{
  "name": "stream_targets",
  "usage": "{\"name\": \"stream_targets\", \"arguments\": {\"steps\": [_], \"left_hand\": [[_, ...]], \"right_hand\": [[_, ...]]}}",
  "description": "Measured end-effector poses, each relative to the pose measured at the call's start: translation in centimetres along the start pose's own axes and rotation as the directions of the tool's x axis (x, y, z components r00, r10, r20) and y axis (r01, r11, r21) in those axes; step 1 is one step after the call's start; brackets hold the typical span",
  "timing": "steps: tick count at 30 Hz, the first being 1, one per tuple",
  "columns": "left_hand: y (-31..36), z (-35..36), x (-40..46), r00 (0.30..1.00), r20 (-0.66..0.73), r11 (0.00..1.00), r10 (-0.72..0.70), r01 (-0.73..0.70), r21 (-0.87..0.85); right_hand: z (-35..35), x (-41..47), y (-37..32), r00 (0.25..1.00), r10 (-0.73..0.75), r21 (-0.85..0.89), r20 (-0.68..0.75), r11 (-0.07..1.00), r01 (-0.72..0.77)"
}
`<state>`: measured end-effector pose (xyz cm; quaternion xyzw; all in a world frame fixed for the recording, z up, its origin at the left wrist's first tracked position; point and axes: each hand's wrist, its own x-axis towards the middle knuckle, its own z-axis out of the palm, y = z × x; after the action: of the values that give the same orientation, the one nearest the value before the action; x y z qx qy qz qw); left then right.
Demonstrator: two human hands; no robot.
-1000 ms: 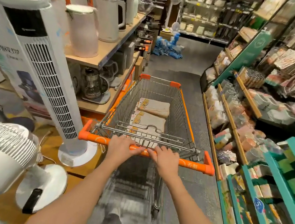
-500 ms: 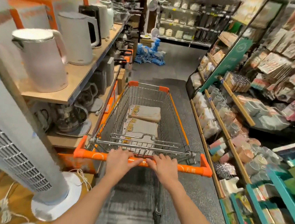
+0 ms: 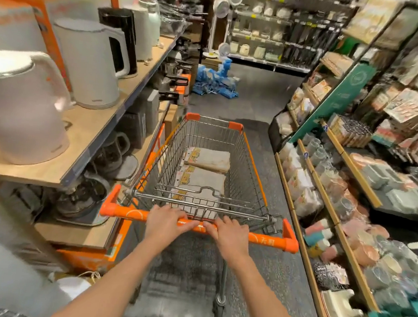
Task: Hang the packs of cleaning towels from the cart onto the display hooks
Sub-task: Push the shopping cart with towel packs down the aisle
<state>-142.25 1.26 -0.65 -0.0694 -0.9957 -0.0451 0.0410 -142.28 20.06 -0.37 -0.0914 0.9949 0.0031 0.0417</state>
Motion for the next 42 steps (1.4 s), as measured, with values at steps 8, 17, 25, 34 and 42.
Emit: {"name": "stream_targets", "arguments": {"steps": [8,17,25,34,42], "left_hand": [[-0.8,-0.3,10.0,0.997,0.058,0.998,-0.052,0.054,-0.026],[-1.6,0.7,20.6,0.995,0.075,0.998,-0.058,0.061,-0.035],[-3.1,2.0,29.5,0.998,0.034,0.996,-0.056,0.059,-0.069],[-5.6,2.9,39.5,0.998,0.016,0.997,-0.054,0.055,-0.057],[-8.3,3.1,47.9,0.998,0.019,0.994,-0.064,0.065,-0.086]], "right_hand": [[-1.0,10.3,2.4,0.999,-0.038,0.035,0.012,0.999,0.038],[-1.8,20.5,5.0,0.999,-0.054,-0.008,-0.004,0.999,0.054],[-2.7,29.4,6.7,0.998,-0.062,-0.021,0.004,0.998,0.062],[-3.4,39.6,7.7,0.997,-0.071,0.006,0.017,0.997,0.071],[-4.4,48.3,7.4,0.998,-0.036,0.037,0.043,0.999,0.034]]}}
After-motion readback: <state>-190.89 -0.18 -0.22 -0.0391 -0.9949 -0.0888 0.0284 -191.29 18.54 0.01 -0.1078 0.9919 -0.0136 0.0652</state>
